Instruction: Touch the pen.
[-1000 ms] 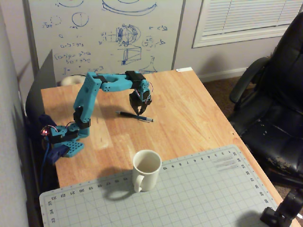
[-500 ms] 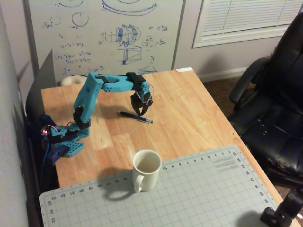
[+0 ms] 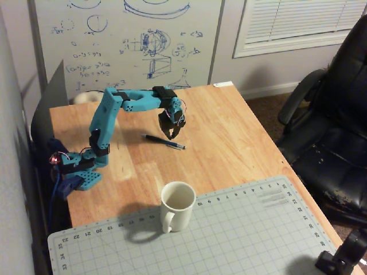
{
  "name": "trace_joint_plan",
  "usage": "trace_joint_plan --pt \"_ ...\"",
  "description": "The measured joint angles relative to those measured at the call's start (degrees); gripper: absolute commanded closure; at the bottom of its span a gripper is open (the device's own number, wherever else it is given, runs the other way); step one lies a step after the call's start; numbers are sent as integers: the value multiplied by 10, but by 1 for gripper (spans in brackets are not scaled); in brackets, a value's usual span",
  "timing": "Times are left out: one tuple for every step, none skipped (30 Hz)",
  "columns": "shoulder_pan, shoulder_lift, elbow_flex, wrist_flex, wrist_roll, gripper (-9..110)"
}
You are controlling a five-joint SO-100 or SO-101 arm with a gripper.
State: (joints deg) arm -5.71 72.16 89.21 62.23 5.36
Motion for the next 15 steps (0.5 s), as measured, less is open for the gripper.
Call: trace_joint_plan --pt "2 4 0 3 0 101" --pt "3 4 0 4 0 101" --pt "3 5 0 5 0 101" --pt "4 5 0 5 0 101" --pt "4 5 0 5 0 101" --pt "4 5 0 5 0 101" --pt "4 5 0 5 0 101" --pt "4 5 0 5 0 101" --pt "4 4 0 5 0 101" --pt "4 1 0 5 0 101" --pt "4 -3 0 5 0 101" --pt "4 -7 0 5 0 101" --pt "4 -10 0 5 0 101" --pt "4 -12 0 5 0 101" --pt "4 -15 0 5 0 101"
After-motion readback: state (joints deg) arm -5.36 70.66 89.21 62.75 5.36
